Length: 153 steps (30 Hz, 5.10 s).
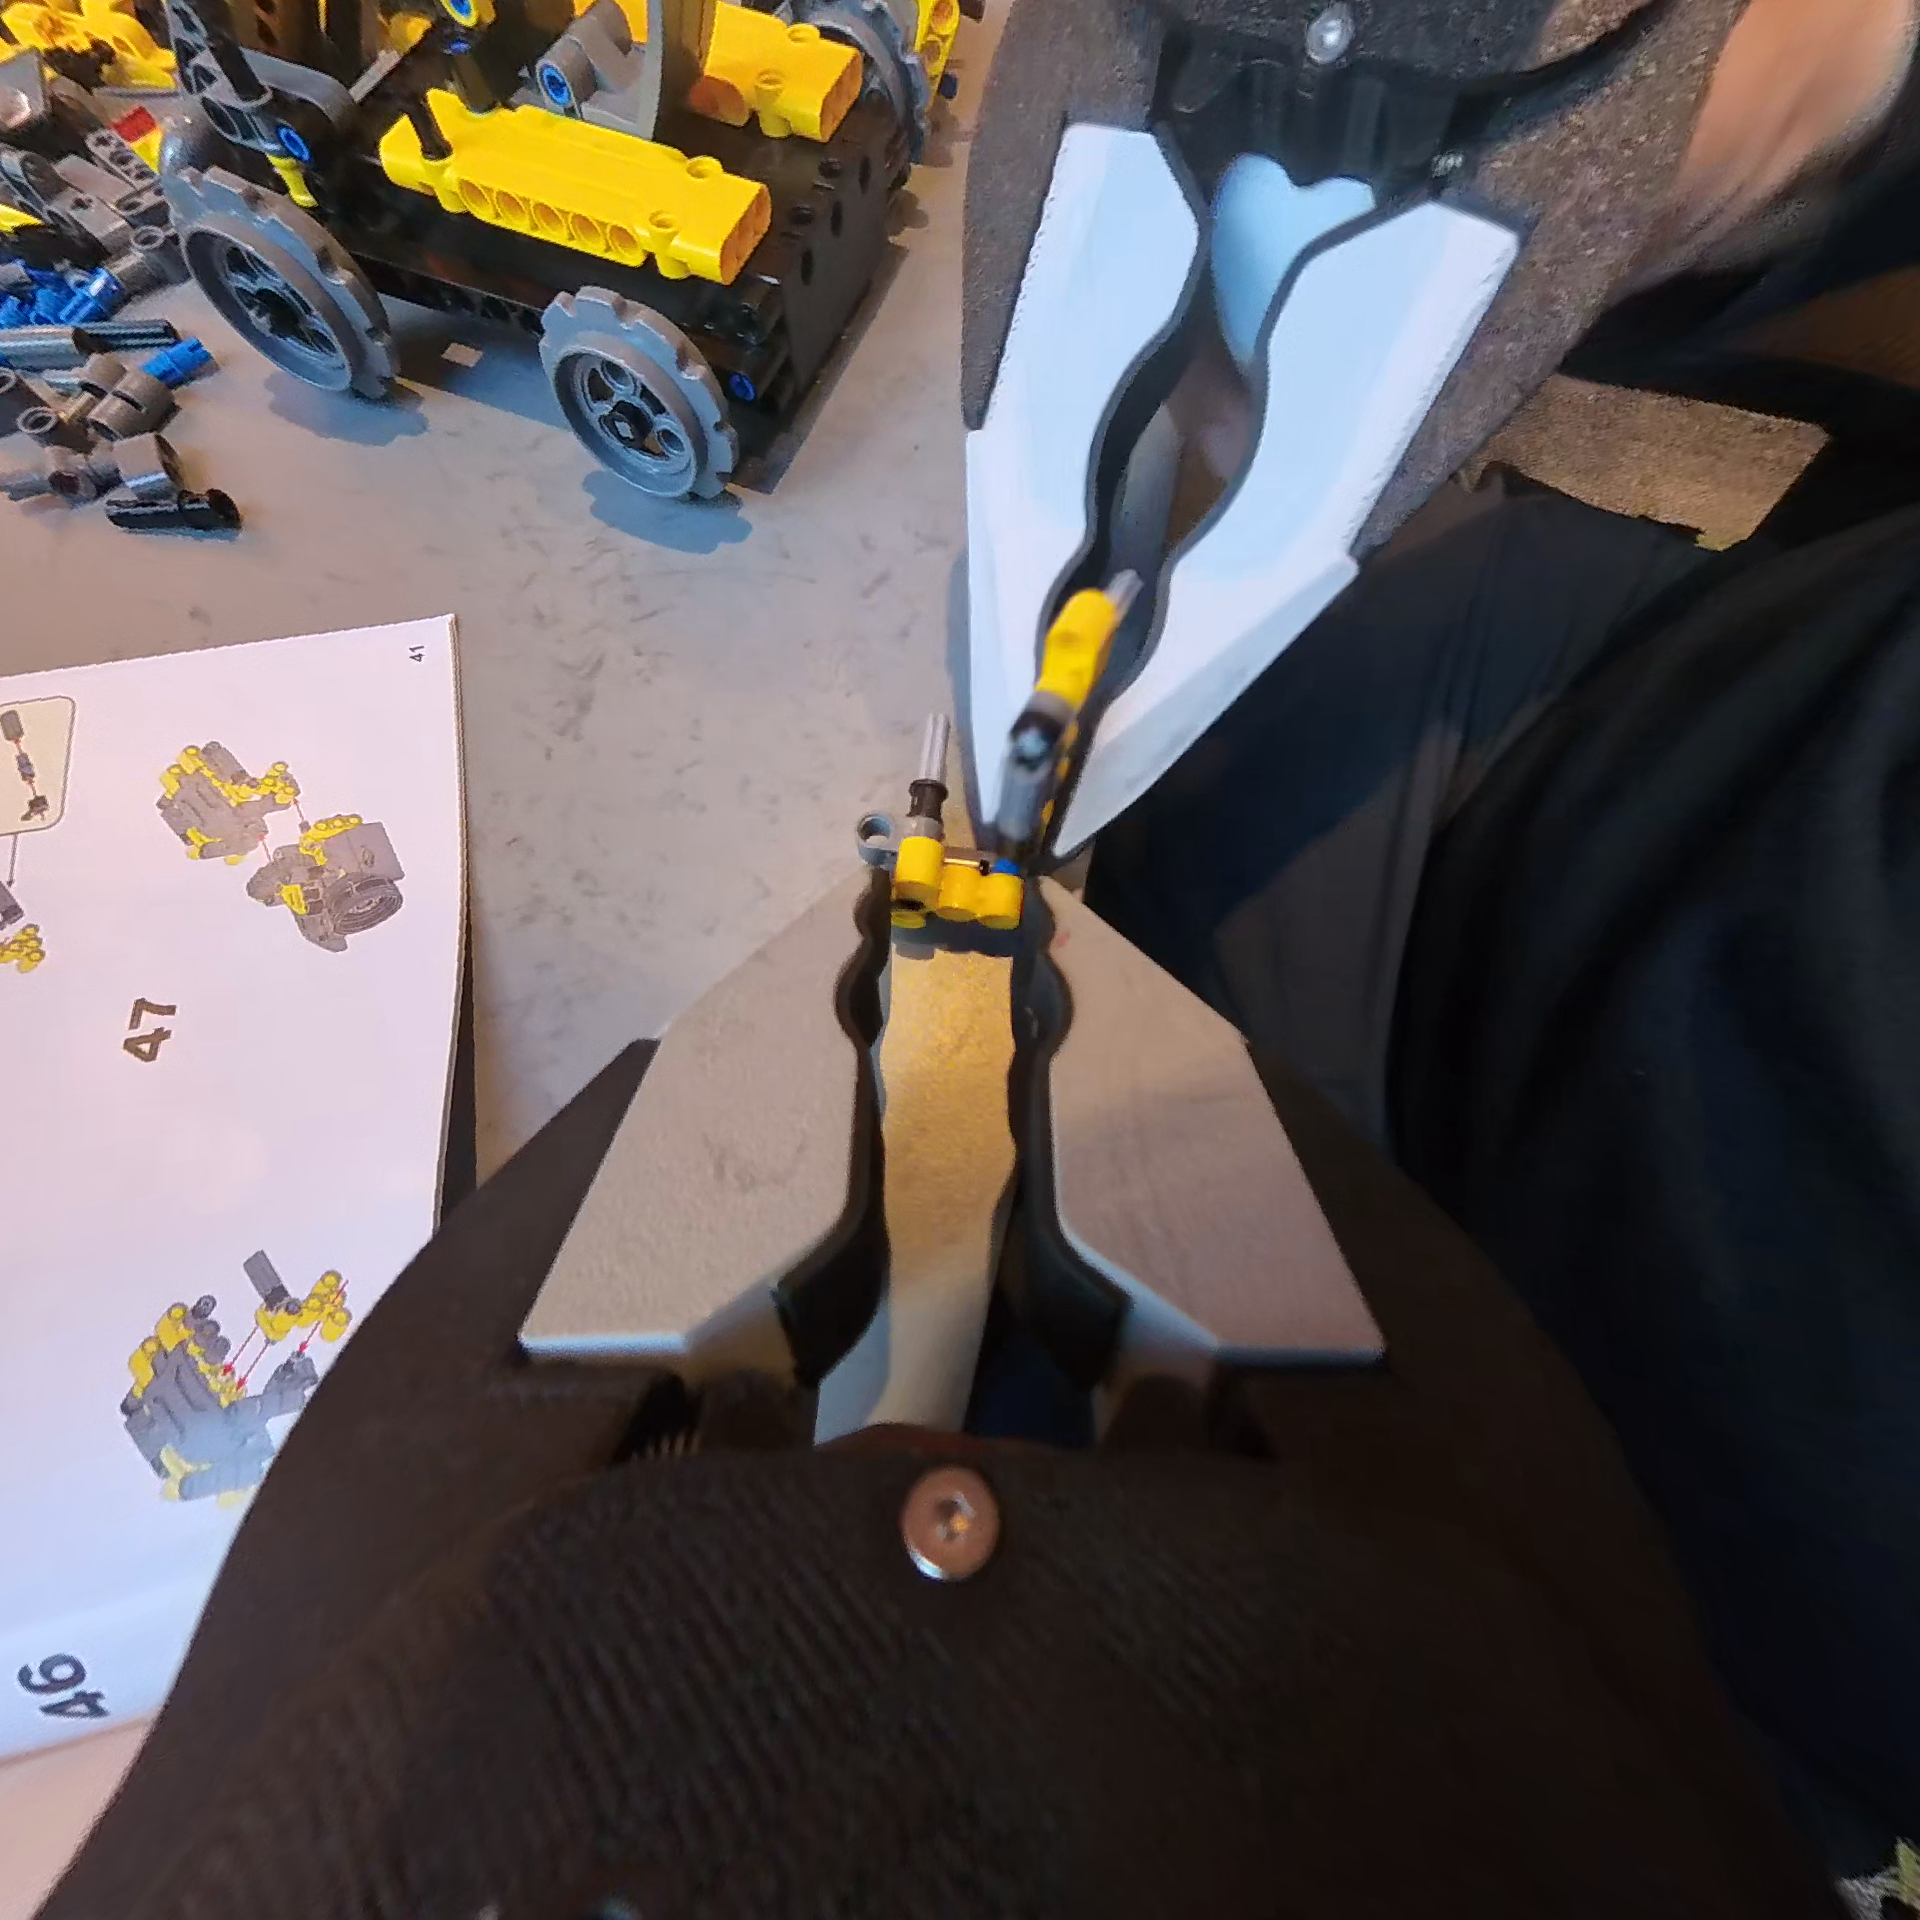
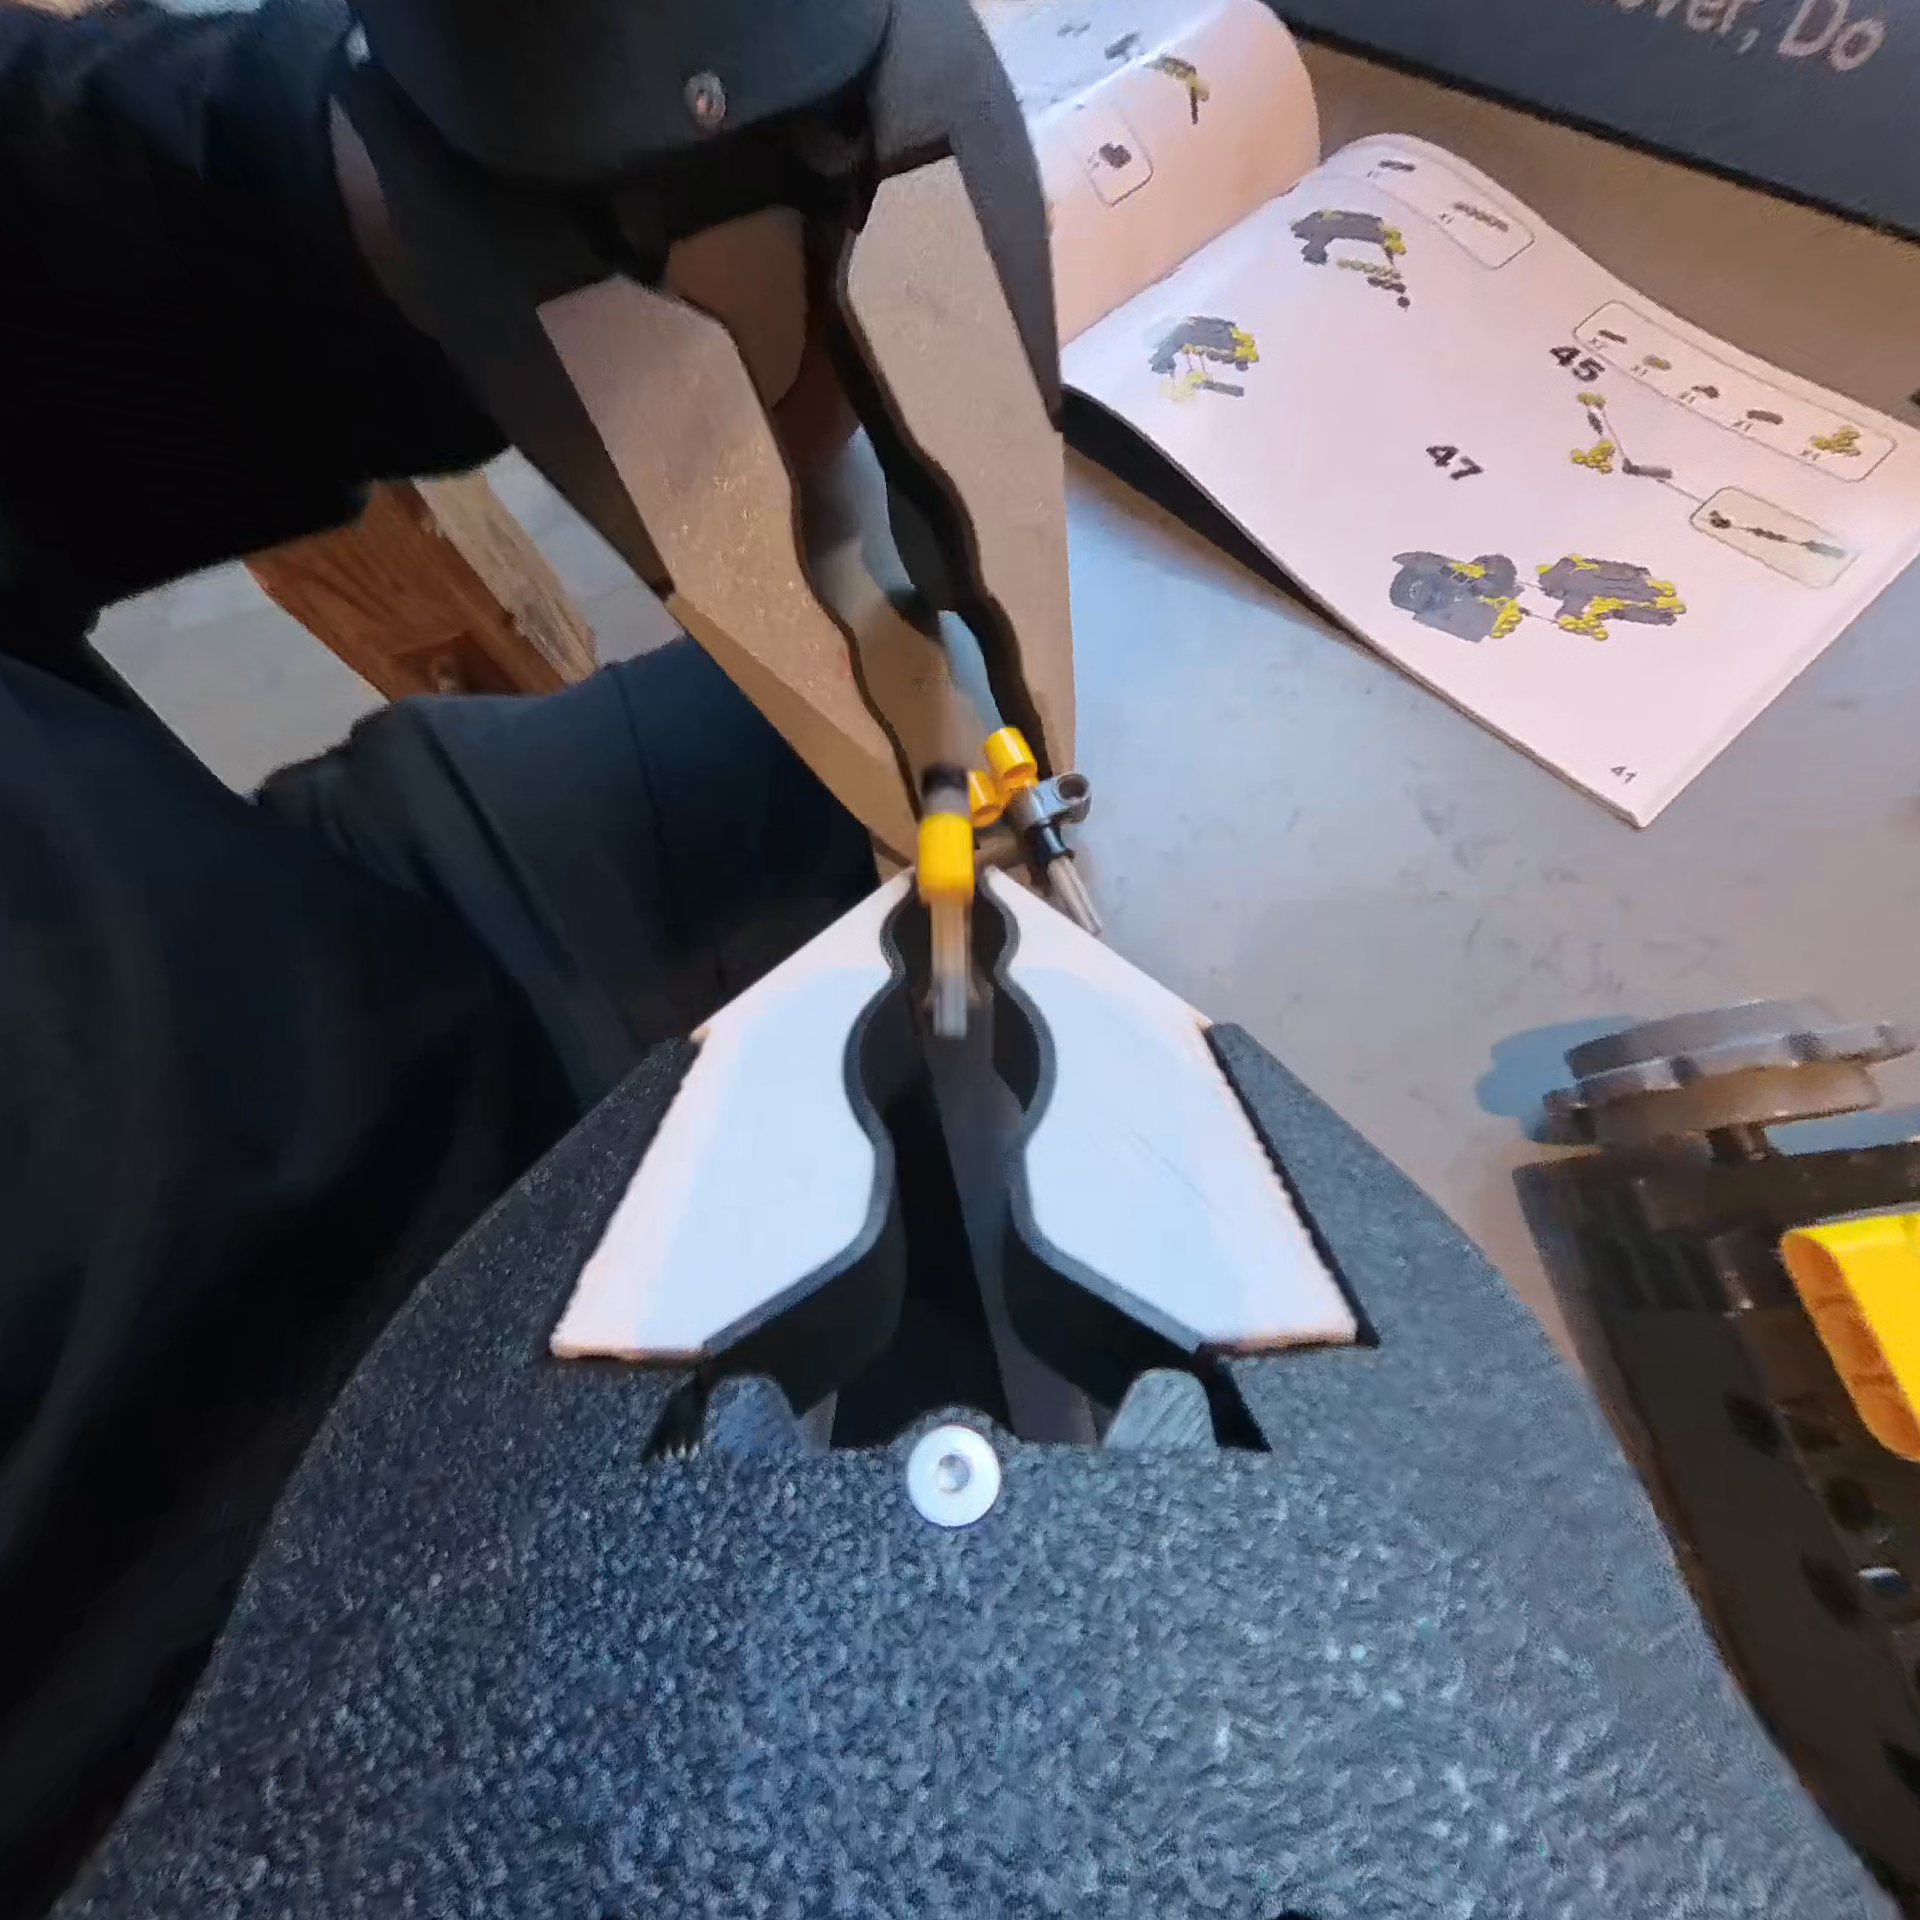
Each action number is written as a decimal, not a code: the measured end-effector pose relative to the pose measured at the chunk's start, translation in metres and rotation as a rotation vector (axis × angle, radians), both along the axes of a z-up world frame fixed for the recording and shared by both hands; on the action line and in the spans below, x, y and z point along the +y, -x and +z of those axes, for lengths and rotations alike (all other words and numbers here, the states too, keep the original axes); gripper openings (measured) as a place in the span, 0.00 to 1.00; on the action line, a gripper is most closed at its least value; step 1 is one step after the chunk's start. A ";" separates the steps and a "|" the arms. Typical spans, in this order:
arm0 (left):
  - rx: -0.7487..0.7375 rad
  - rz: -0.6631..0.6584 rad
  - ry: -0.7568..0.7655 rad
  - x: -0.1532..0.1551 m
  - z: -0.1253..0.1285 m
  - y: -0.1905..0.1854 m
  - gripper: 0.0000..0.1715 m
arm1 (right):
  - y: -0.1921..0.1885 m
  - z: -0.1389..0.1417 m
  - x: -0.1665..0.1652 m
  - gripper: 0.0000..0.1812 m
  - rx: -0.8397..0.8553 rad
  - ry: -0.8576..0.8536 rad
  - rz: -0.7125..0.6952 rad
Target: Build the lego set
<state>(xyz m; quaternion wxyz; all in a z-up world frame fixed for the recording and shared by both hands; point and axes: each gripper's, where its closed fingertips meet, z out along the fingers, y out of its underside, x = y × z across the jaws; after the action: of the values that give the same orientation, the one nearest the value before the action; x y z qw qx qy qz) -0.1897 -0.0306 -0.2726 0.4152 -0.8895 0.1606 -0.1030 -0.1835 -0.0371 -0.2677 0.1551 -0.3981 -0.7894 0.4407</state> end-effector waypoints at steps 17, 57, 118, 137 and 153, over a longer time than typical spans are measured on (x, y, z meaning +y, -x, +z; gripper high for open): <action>-0.015 -0.002 0.020 -0.001 0.000 -0.001 0.20 | -0.005 0.003 0.007 0.04 -0.126 -0.036 0.064; -0.094 -0.076 -0.065 -0.006 0.027 -0.028 0.02 | -0.017 0.025 -0.001 0.04 -0.035 -0.090 0.204; -0.011 -0.142 0.090 -0.004 0.000 -0.002 0.14 | -0.003 0.000 0.007 0.04 -0.170 -0.246 0.276; -0.017 -0.137 0.089 -0.001 -0.001 -0.001 0.14 | -0.001 0.001 0.009 0.04 -0.332 -0.325 0.355; -0.018 -0.131 0.092 -0.001 -0.001 -0.001 0.14 | -0.002 0.002 0.004 0.03 -0.272 -0.150 0.377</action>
<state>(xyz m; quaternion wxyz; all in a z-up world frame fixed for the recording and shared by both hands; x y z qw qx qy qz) -0.1890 -0.0321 -0.2741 0.3677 -0.8942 0.2100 -0.1453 -0.1814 -0.0335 -0.2661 -0.0088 -0.2867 -0.8939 0.3445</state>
